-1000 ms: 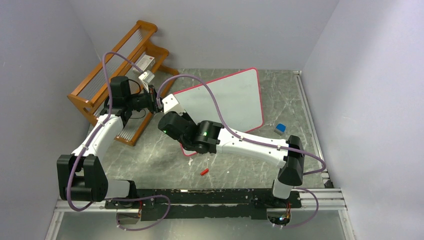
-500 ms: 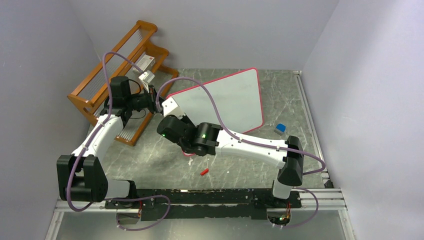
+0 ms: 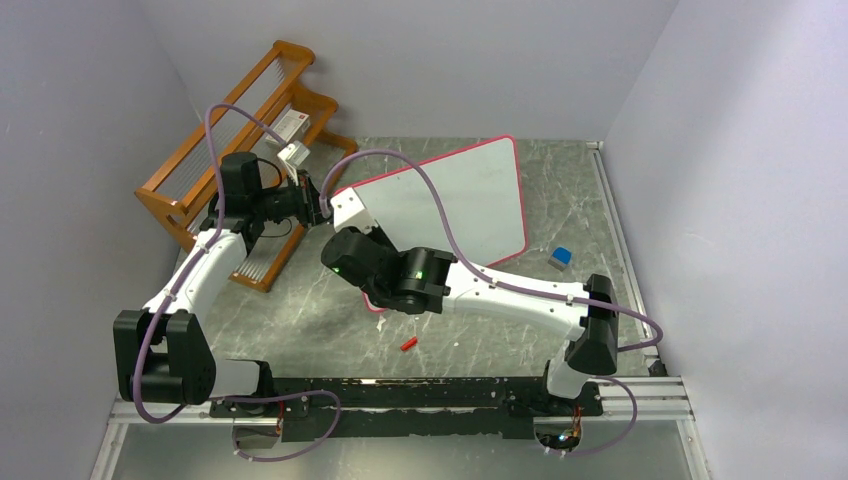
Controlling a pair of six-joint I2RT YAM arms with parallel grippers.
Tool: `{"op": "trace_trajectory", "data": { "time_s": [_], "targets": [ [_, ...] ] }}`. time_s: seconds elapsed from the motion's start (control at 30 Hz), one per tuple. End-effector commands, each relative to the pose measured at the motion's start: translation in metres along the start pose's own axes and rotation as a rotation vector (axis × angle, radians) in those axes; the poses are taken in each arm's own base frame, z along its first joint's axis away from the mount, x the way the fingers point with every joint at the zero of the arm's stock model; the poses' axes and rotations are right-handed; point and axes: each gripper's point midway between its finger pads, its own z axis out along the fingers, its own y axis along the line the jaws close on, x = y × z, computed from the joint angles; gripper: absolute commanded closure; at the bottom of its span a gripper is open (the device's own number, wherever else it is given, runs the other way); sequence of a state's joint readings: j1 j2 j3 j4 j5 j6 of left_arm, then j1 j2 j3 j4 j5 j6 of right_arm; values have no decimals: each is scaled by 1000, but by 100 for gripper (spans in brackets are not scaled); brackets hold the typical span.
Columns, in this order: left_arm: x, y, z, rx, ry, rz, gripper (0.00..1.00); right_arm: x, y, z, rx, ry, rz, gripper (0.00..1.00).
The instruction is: Write a sentence on the whiteboard
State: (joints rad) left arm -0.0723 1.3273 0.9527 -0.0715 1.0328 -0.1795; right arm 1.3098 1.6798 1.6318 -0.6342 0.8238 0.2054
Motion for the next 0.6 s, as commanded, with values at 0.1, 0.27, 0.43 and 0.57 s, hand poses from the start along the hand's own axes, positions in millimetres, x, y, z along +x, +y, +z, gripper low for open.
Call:
{"op": "trace_trajectory", "data": {
  "time_s": [0.1,0.27,0.43,0.57],
  "targets": [
    [18,11,6,-46,44,39,95,-10,-14,2,55,-45,29,100],
    [18,12,7,-47,47,38,95,-12,-16,6,56,-52,33,100],
    [18,12,7,-45,47,37,95,-11,-17,11,62,-43,32,100],
    [19,12,7,-44,47,36,95,-9,-17,14,62,-35,30,100]
  ]
}}
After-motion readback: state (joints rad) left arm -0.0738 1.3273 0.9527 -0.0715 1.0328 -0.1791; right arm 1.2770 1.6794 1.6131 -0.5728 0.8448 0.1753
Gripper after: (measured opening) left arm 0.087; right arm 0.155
